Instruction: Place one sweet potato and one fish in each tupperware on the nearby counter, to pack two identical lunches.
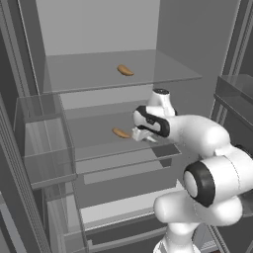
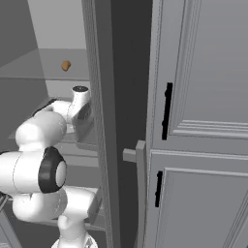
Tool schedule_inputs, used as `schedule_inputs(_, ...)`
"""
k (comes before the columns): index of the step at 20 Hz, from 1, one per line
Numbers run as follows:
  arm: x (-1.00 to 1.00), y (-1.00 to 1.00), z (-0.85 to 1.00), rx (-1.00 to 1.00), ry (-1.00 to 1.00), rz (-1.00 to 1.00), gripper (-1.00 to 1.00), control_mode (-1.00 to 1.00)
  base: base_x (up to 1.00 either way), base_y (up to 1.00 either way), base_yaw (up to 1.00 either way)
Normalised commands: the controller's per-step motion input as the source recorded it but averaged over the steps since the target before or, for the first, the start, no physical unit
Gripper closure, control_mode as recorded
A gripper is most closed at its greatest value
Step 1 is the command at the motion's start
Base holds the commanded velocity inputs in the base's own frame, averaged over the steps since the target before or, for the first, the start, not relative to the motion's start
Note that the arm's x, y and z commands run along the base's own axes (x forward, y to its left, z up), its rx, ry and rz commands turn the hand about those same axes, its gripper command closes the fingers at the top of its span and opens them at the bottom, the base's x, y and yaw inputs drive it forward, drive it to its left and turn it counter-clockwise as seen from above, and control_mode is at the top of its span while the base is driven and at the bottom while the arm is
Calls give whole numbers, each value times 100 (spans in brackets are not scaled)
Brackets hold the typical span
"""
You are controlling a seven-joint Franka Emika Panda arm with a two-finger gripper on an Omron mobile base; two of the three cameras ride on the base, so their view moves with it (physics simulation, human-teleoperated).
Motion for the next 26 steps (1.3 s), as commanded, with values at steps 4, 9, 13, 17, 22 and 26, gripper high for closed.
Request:
schedule_inputs(4, -100, -8, 71, 1, 0, -14, 100, -100, 0, 0, 0)
schedule_inputs(9, -100, -10, 100, 1, 1, -12, 100, -100, 0, 0, 0)
schedule_inputs(13, -100, -7, 57, 0, 1, -15, 100, -100, 0, 0, 0)
schedule_inputs(17, -100, -8, 7, 0, -1, -11, 100, -100, 0, 0, 0)
schedule_inputs(22, -91, -2, 14, 0, -1, -2, 100, -100, 0, 0, 0)
schedule_inputs(26, -33, 0, 4, 0, 0, 0, 100, -100, 0, 0, 0)
